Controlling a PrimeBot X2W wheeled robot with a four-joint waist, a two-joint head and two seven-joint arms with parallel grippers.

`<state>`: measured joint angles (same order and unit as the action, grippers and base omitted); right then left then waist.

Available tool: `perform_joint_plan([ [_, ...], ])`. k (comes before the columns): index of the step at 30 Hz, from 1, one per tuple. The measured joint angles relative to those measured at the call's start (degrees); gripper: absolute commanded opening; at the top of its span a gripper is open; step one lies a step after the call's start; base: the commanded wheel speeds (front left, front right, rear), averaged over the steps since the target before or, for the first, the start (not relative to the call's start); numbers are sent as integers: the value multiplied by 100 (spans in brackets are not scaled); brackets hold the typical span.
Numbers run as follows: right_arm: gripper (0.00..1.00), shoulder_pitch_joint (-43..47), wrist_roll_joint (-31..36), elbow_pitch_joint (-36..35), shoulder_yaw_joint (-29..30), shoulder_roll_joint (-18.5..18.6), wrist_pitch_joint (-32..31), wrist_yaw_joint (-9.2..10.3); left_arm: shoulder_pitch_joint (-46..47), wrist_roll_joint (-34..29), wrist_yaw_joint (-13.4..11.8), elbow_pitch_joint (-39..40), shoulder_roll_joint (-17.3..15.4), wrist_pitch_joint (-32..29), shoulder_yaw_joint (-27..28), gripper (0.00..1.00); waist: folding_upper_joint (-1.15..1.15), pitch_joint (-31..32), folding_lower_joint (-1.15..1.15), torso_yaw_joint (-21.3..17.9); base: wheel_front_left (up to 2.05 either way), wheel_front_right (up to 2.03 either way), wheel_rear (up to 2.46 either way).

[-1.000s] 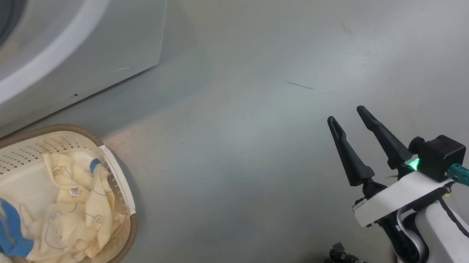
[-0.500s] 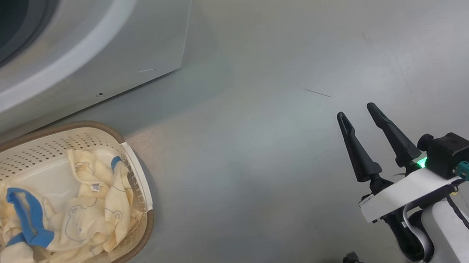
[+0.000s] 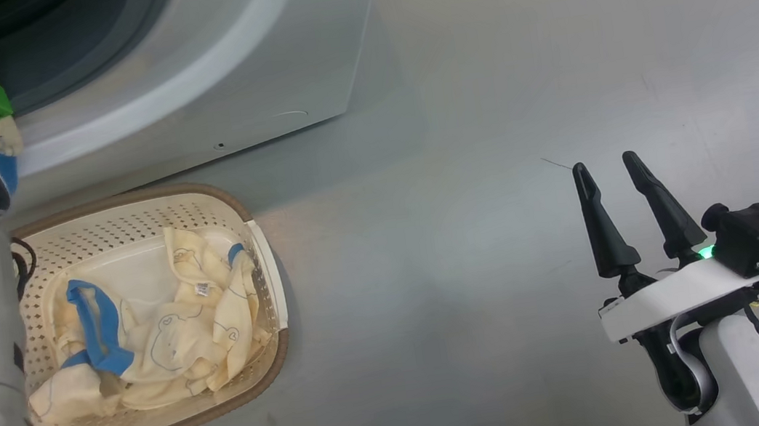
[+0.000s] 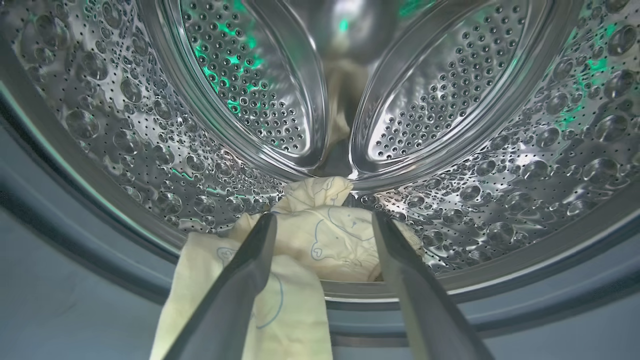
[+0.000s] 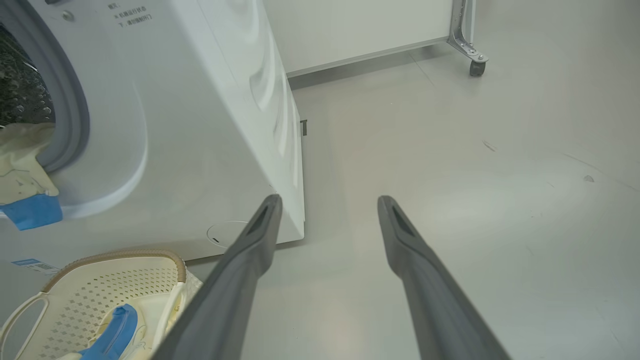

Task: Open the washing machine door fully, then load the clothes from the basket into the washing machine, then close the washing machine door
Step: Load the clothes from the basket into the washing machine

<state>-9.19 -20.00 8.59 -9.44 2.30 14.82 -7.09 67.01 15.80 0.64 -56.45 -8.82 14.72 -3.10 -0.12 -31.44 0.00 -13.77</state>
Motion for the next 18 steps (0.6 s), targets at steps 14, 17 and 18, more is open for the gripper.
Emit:
perform_joint_plan([
  [14,100,-212,92,-53,334,3,0,0,-783,-135,-31,578,427,0,-157,100,0,51,0,527,0,0,0],
  [17,100,-224,151,-70,369,9,0,0,-979,-132,-30,820,494,-1,-136,100,0,54,0,620,0,0,0],
  [18,100,-224,162,-70,381,8,0,0,-1071,-132,-29,898,504,-1,-136,100,0,57,0,648,0,0,0],
])
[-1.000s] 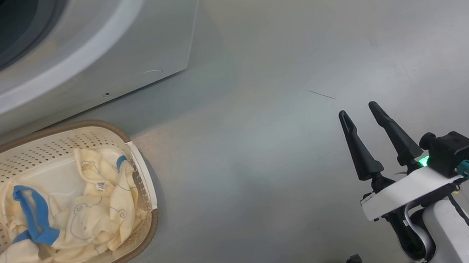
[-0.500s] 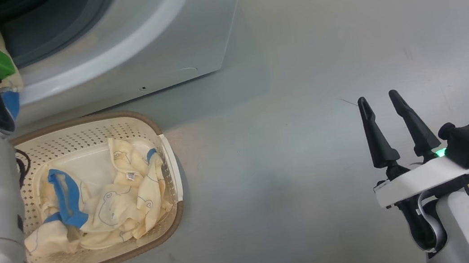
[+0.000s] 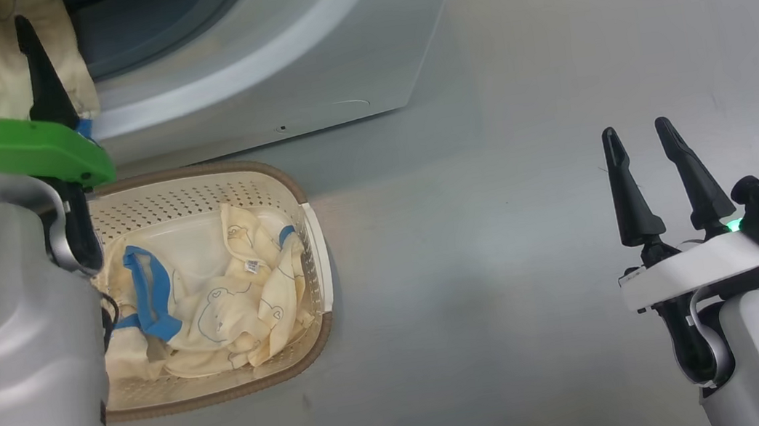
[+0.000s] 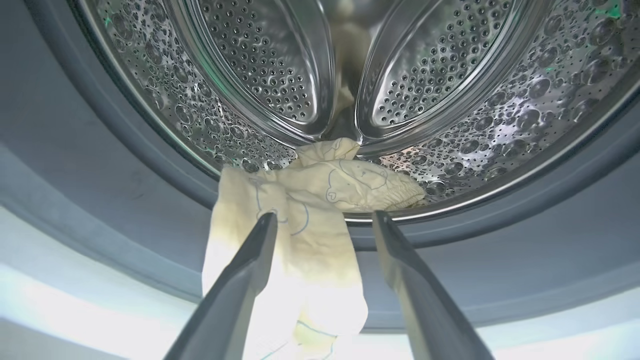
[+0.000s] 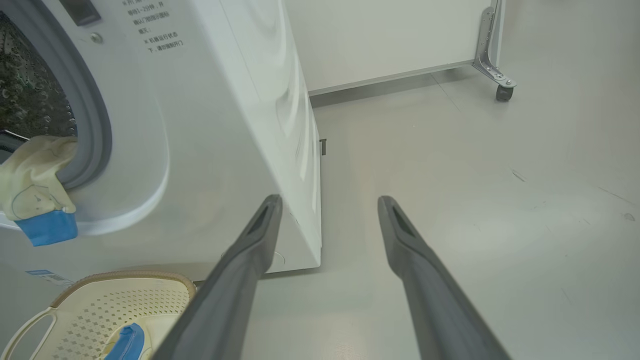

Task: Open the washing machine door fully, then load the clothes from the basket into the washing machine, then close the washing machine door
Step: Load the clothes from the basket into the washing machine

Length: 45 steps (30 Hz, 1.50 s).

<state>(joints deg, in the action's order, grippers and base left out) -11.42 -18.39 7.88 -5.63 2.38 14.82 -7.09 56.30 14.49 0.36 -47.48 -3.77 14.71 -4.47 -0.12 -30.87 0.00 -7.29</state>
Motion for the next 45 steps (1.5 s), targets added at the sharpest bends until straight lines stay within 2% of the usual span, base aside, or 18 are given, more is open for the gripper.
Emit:
perform_joint_plan([
  [7,100,0,51,-16,140,4,0,0,-765,-25,100,516,76,0,-34,100,0,42,0,184,0,0,0],
  [28,100,71,120,-22,325,16,0,0,-2778,-97,90,1900,163,0,-122,100,0,225,0,465,0,0,0],
  [36,100,93,120,-25,301,16,0,0,-3283,-103,40,2595,163,-2,-129,100,0,301,0,531,0,0,0],
  [45,100,137,120,-29,270,16,0,0,-3554,-103,-1,2942,163,-2,-102,100,0,307,0,531,0,0,0],
])
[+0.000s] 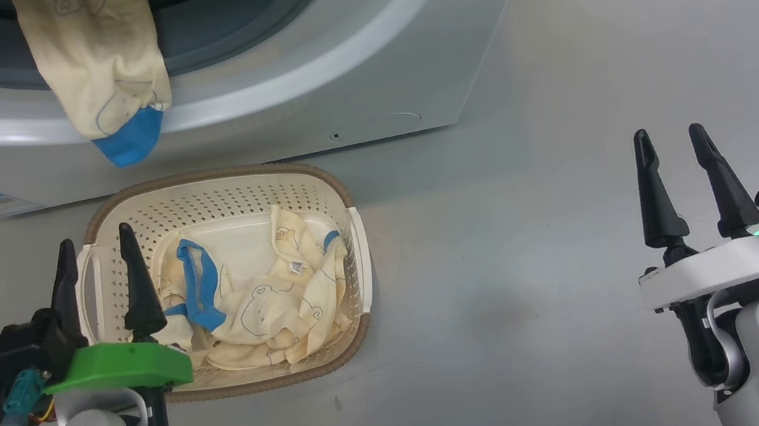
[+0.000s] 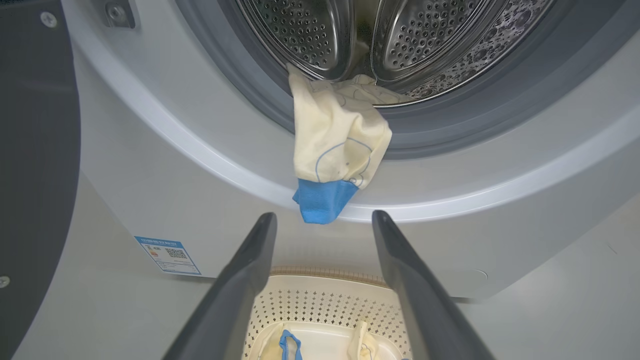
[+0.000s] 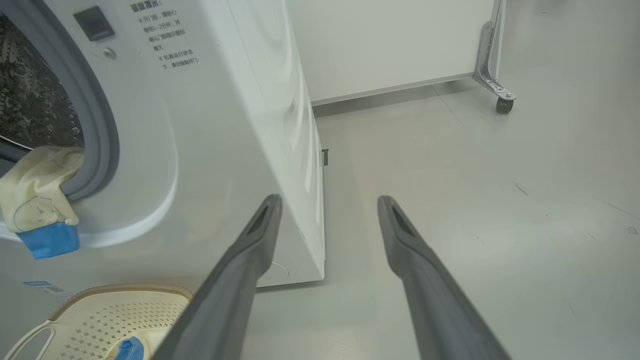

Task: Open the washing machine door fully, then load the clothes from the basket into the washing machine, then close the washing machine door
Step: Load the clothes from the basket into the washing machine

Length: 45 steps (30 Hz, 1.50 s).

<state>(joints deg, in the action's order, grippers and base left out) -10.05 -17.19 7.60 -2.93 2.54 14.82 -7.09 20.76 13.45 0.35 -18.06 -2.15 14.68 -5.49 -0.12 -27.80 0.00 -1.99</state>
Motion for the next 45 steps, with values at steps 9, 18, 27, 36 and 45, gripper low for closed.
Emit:
perform_joint_plan([
  [9,100,9,-2,0,-11,0,0,0,-181,-107,-48,278,0,1,48,100,0,7,0,-39,0,0,0],
  [18,100,11,-13,-1,-40,0,0,0,-342,-110,-49,422,0,1,65,100,0,6,0,-74,0,0,0],
  [27,100,11,-14,-1,-47,0,0,0,-402,-118,-51,502,0,1,67,100,0,3,0,-107,0,0,0],
  [36,100,11,-40,-1,-80,0,0,0,-461,-134,-55,498,-18,1,90,100,0,-1,0,-168,0,0,0],
  [45,100,8,-49,-5,-222,-4,0,0,-369,-133,-60,368,-169,-13,189,100,0,-64,0,-308,0,0,0],
])
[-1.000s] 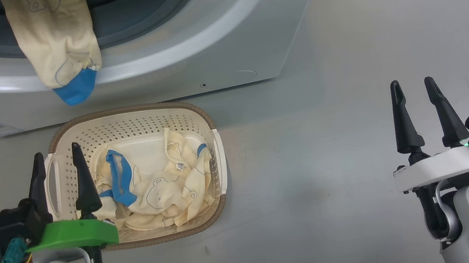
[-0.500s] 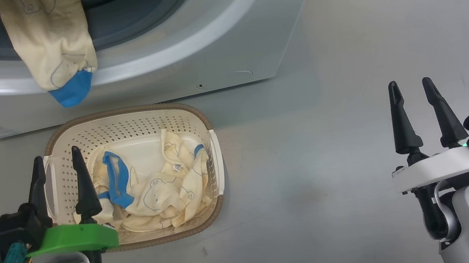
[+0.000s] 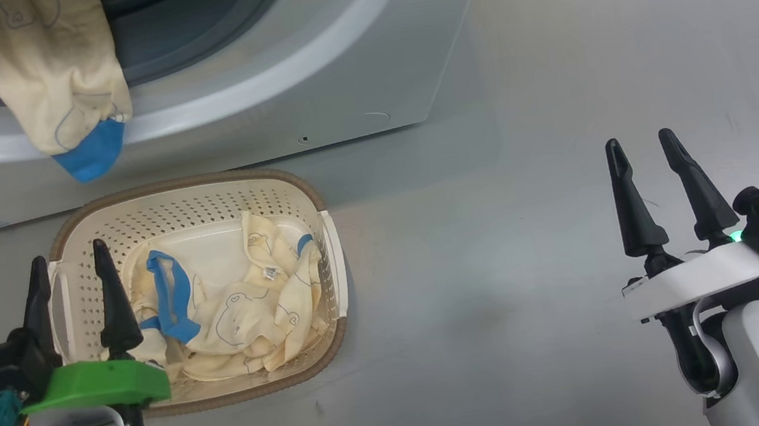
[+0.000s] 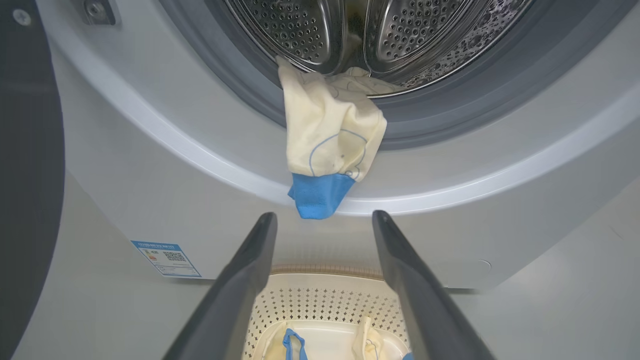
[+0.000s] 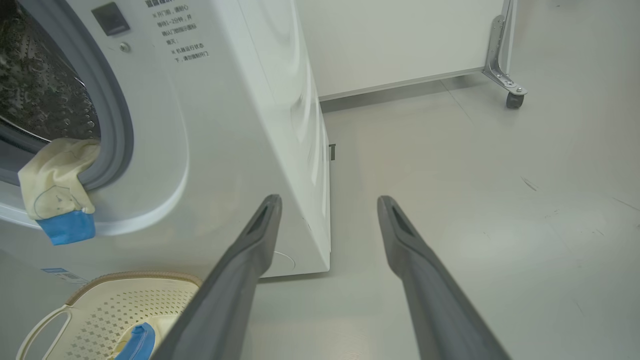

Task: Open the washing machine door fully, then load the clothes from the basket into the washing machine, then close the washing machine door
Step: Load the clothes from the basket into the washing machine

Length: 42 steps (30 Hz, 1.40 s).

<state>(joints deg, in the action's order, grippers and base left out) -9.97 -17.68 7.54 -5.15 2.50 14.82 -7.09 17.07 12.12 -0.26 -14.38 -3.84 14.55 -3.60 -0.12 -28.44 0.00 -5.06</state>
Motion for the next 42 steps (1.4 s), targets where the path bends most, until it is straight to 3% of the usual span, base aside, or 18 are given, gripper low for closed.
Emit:
perform_joint_plan([
  [26,100,-169,-52,-101,-99,-1,0,0,1570,-16,-148,-1022,-546,-328,367,100,0,-601,0,-561,0,0,0],
  [42,100,-343,1,-125,-99,-1,0,0,2240,52,45,-1812,-715,-205,478,100,0,-883,0,-716,0,0,0],
])
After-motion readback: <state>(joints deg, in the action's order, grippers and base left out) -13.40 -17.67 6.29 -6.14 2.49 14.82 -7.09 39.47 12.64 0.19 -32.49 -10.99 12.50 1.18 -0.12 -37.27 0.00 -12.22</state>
